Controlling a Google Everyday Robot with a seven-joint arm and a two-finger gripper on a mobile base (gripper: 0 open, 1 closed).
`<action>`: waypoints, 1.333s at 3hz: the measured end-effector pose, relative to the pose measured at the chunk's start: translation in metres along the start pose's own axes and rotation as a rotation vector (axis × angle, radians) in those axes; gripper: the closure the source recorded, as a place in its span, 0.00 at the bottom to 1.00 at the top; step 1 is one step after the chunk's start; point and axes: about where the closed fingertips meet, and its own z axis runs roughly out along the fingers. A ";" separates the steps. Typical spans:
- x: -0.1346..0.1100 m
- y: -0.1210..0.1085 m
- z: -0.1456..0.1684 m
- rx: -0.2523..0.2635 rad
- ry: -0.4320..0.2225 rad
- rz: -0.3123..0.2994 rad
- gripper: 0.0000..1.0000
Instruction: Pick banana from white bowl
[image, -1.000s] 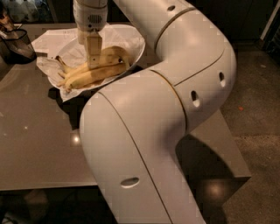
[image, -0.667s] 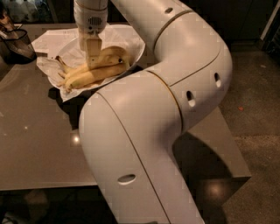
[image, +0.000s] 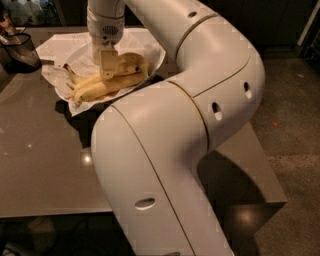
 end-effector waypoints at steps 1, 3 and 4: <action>0.002 0.006 0.001 -0.016 -0.008 0.014 0.45; 0.005 0.010 0.001 -0.032 -0.017 0.029 0.49; 0.007 0.012 0.001 -0.039 -0.020 0.035 0.49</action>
Offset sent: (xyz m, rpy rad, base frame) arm -0.0359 -0.0304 -0.0206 -0.0281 0.1558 -0.0318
